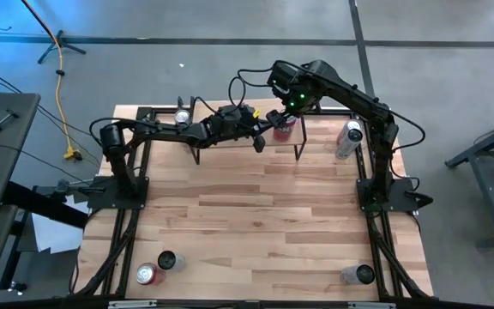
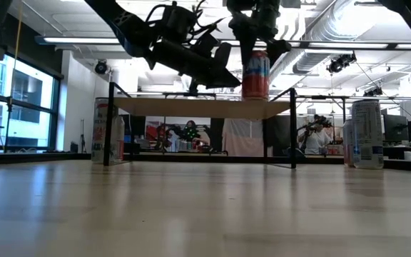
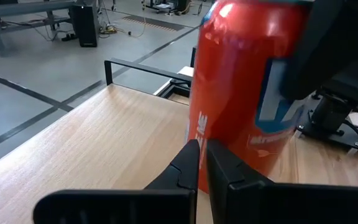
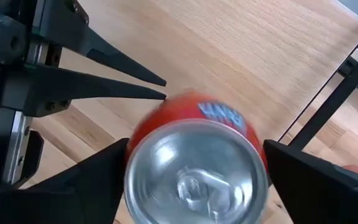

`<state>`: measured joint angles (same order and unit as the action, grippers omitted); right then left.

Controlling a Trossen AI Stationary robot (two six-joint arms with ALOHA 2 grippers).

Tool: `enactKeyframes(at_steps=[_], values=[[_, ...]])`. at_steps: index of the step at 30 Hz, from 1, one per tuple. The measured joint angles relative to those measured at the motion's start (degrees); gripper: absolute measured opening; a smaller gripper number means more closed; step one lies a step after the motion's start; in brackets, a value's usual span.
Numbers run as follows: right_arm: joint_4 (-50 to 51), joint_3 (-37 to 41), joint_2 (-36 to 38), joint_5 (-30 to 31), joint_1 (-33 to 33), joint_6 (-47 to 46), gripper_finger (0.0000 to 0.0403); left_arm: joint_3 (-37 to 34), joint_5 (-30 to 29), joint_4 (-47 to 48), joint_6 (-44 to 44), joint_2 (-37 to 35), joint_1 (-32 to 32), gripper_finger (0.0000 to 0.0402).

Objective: Place canned beverage on shelf
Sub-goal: Put the top orange soda can on the shelf

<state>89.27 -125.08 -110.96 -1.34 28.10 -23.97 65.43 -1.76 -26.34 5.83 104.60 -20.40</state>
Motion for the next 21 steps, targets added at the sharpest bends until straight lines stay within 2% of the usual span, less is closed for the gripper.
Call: enactKeyframes(at_steps=[6,10,13,21], values=[[-1.2,0.0,0.0,0.3,0.0,0.4,0.0353,0.0,-0.4,0.4,0.0,0.0,0.0,0.0000],[-1.8,-0.1,0.0,1.1,0.3,2.2,0.0347,0.0,-2.3,3.9,-0.4,-1.2,-1.3,0.0000],[-1.7,-0.1,0.1,1.3,1.0,4.0,0.0344,0.0,-4.1,8.2,-1.9,-4.3,-3.5,0.0000],[-2.8,-0.2,3.4,1.4,4.2,7.4,0.0327,0.1,-3.7,18.6,-3.5,-13.3,-8.4,0.0000]])
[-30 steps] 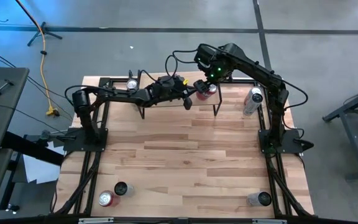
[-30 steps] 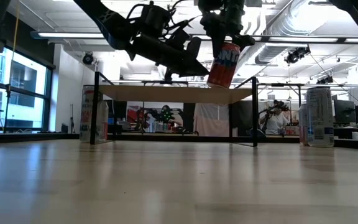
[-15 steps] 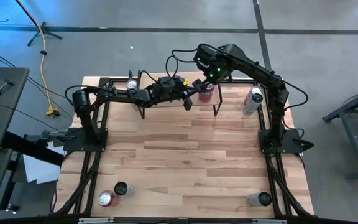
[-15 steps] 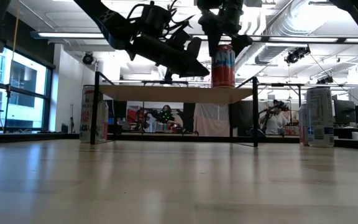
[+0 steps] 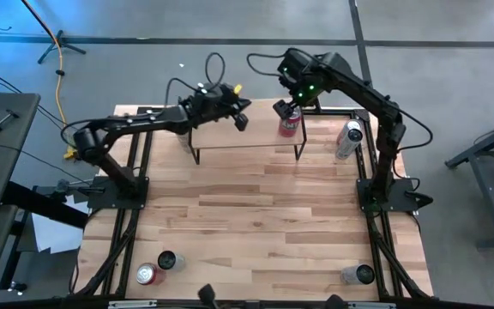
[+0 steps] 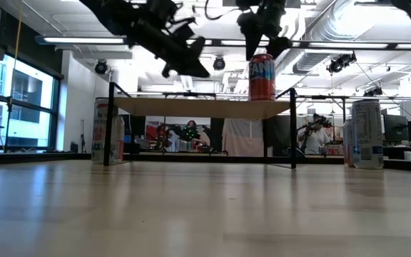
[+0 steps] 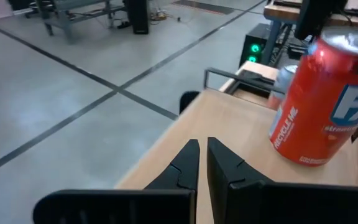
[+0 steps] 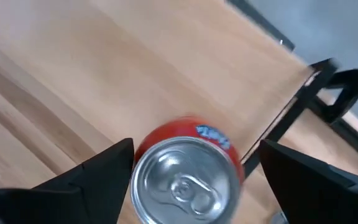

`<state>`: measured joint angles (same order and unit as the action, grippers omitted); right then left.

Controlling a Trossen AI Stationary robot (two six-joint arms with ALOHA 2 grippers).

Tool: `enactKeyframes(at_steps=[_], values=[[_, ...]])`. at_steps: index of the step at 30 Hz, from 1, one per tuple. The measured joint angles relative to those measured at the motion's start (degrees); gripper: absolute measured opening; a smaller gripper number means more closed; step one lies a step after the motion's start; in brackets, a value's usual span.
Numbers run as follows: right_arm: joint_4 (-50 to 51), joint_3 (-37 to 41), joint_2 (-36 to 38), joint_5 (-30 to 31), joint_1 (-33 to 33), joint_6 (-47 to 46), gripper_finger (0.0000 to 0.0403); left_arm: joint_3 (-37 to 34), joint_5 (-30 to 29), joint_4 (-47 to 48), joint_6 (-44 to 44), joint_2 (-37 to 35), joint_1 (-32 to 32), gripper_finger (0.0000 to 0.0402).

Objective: Place canned beverage on shelf
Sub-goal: Put the top orange soda can on the shelf

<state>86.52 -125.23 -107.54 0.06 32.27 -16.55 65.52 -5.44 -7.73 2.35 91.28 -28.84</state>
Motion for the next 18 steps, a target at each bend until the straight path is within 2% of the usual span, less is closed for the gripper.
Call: enactKeyframes(at_steps=[7,13,18], values=[[-1.2,0.0,3.7,-1.4,2.0,1.3,0.0325,0.0,1.2,4.9,-0.1,-6.4,-0.4,0.0000],[-1.5,0.2,9.9,0.5,1.7,3.5,0.0325,0.0,9.0,10.3,-1.0,-13.9,-0.5,0.0000],[-1.5,2.4,16.8,3.5,-1.7,3.5,0.0313,0.0,14.4,17.3,-0.1,-21.3,0.3,0.0000]])
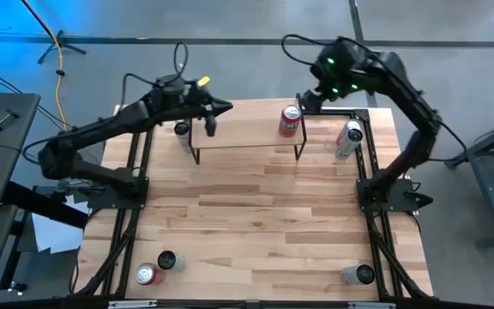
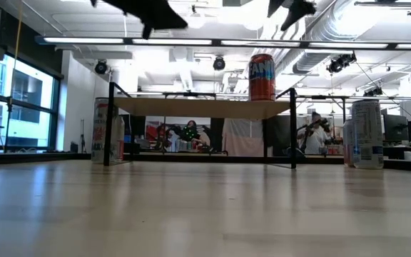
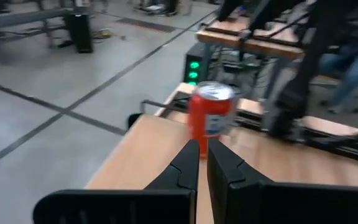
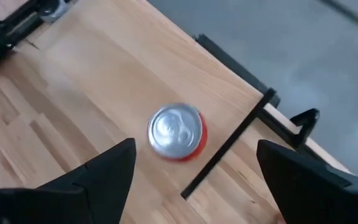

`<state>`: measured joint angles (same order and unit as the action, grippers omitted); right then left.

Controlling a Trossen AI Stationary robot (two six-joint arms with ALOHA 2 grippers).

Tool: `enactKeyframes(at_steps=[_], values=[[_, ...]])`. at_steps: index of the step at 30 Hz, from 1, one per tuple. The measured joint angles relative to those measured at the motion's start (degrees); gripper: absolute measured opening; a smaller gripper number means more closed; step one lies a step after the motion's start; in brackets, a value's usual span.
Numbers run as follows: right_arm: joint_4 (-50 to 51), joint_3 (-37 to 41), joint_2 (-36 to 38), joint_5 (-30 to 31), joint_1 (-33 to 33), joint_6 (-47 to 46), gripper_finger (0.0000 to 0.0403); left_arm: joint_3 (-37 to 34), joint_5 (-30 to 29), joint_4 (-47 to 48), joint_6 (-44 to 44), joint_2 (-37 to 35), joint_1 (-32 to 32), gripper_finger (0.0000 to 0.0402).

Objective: Place canned beverage on shelf
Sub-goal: Put the top orange soda can on the shelf

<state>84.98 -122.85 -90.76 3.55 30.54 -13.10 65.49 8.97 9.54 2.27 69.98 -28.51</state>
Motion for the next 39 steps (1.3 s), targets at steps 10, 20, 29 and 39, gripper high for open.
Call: enactKeyframes(at_steps=[10,20,29,39], values=[[-16.4,31.9,23.7,7.4,-11.9,-11.4,0.0176,-7.1,2.0,-4.1,5.4,-13.9,8.4,0.0000],[-47.9,61.9,34.7,14.9,-26.4,-22.3,0.0010,-27.3,-8.1,-21.3,13.6,-28.7,16.8,0.0000],[-54.2,65.8,21.0,35.9,-32.3,-35.0,0.0003,-29.1,-8.4,-21.6,13.7,-31.1,17.8,0.0000],[-51.2,58.6,9.0,43.4,-29.8,-42.0,0.0000,-29.1,-8.4,-21.5,19.5,-31.1,17.7,0.0000]])
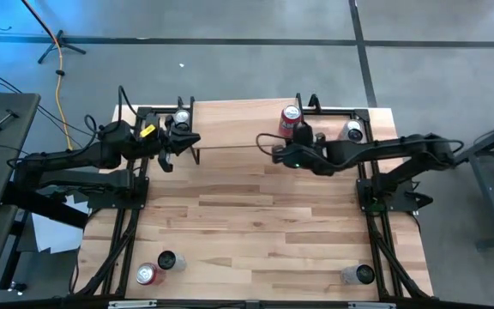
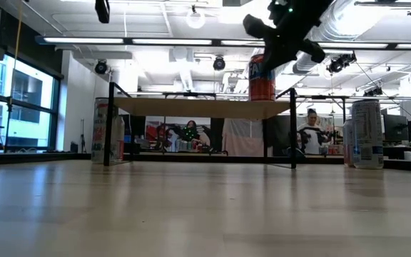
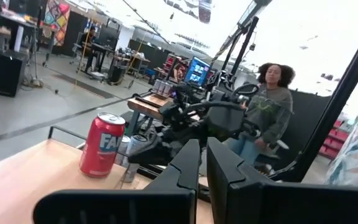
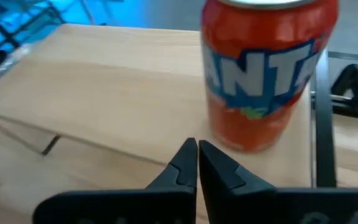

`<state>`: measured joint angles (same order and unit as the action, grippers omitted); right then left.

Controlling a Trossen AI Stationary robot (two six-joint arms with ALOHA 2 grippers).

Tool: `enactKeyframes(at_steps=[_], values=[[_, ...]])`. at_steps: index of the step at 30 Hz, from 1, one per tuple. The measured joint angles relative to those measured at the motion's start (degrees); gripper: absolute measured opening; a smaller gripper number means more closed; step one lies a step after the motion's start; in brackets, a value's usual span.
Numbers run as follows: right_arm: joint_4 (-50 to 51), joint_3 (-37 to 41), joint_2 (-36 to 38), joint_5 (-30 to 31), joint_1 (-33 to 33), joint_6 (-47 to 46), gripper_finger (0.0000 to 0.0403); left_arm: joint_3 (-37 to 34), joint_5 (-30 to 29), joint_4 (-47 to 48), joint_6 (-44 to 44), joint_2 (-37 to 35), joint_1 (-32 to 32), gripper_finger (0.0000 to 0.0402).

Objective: Place canned beverage on shelf
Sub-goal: Put the top orange soda can on the shelf

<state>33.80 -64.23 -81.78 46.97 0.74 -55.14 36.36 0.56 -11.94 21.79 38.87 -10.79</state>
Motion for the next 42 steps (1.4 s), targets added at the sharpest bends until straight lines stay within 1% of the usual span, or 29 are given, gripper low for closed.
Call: enactKeyframes(at_steps=[5,8,20,28,36,42], values=[[3.1,-3.2,-2.5,0.0,1.7,-0.1,0.0000,0.0,0.0,0.1,0.6,0.0,0.0,0.0001],[4.2,-3.8,-3.0,-0.1,2.6,0.0,0.0000,0.0,0.0,0.1,0.6,0.0,0.0,0.0001],[2.9,-3.9,-2.9,-1.4,5.7,0.1,0.0000,0.0,0.0,0.6,0.6,0.0,0.0,0.0001],[1.5,-3.9,-2.9,-1.4,9.2,0.2,0.0000,0.0,0.1,0.6,0.7,0.0,0.0,0.0003],[-1.5,-3.9,-2.9,-3.0,12.8,6.0,0.0000,0.0,0.1,0.6,0.7,0.0,0.0,0.0003],[-2.3,-3.9,-2.9,-4.6,15.5,8.1,0.0000,0.0,0.1,0.6,0.7,0.0,0.0,0.0003]])
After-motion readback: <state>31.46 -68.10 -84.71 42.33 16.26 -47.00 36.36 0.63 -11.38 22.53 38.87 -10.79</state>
